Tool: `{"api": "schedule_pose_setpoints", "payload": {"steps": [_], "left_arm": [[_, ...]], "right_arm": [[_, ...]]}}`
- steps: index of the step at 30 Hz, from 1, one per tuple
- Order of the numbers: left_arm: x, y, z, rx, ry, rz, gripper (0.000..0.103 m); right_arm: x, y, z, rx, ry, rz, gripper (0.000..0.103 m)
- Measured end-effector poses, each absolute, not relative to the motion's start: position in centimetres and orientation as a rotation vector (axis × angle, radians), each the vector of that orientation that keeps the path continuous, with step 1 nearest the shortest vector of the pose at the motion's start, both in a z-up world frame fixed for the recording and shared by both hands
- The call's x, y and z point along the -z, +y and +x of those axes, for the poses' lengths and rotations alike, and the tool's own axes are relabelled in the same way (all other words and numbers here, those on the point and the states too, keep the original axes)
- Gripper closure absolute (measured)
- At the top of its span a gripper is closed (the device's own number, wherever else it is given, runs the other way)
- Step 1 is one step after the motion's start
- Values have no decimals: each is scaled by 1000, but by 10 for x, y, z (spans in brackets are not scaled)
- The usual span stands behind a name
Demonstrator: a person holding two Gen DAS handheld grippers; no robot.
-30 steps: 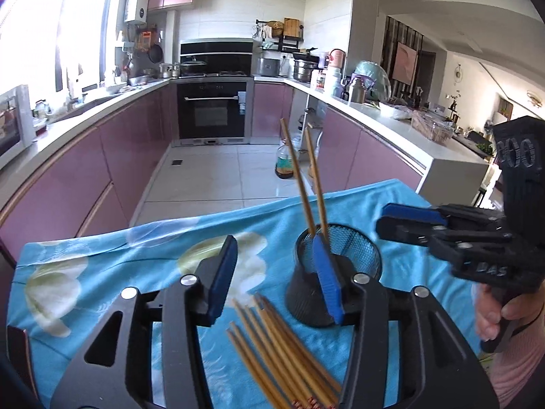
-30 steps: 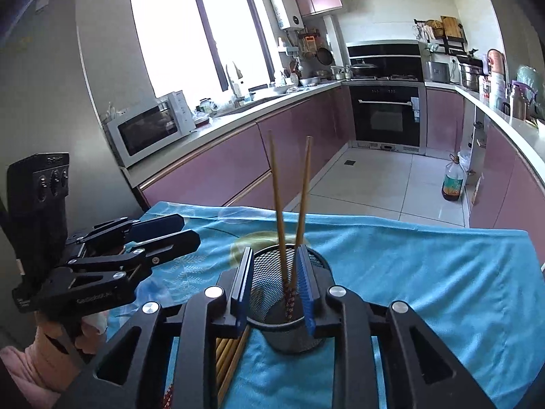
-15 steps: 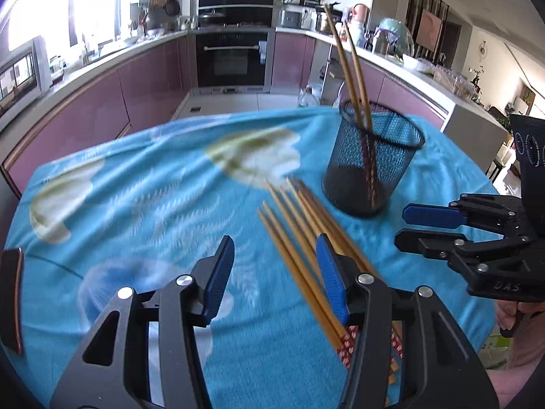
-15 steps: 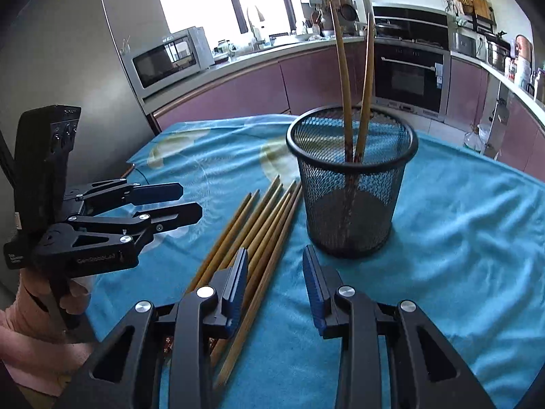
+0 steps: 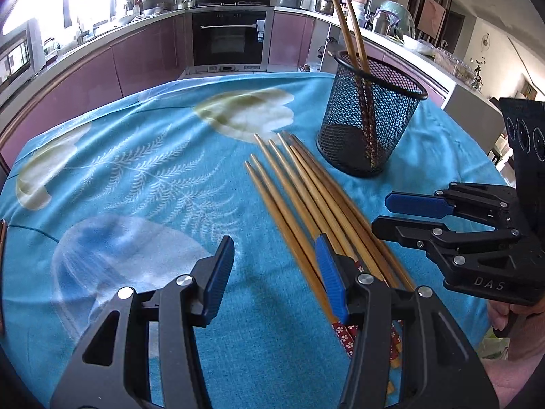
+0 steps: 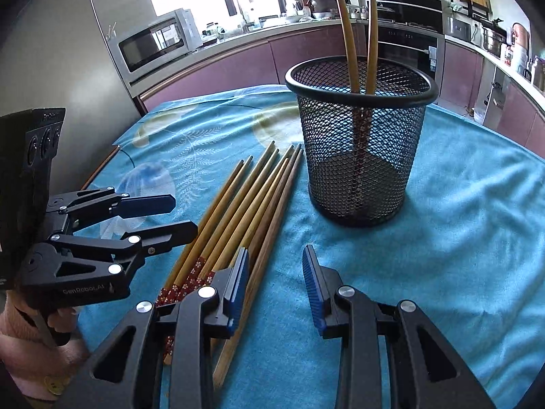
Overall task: Organize utensils
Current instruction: 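Withdraw both grippers from the holder back over the chopstick row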
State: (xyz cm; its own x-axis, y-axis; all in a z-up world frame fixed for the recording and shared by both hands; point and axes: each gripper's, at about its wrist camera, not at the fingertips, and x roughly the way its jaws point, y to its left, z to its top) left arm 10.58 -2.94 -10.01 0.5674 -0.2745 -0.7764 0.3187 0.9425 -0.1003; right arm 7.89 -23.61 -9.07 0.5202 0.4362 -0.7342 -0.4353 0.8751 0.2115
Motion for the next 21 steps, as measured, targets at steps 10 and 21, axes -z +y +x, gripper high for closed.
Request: {"api": "schedule_pose_setpoints", "payload": {"steps": [10,21], "left_arm": [[107,-30,109,341,921,64,56],[110,-25,109,351,929,69,58]], "right_arm": [[95,-226,82,-499,885,-23,72],[97,-227,83,-484,890,-34,72]]}}
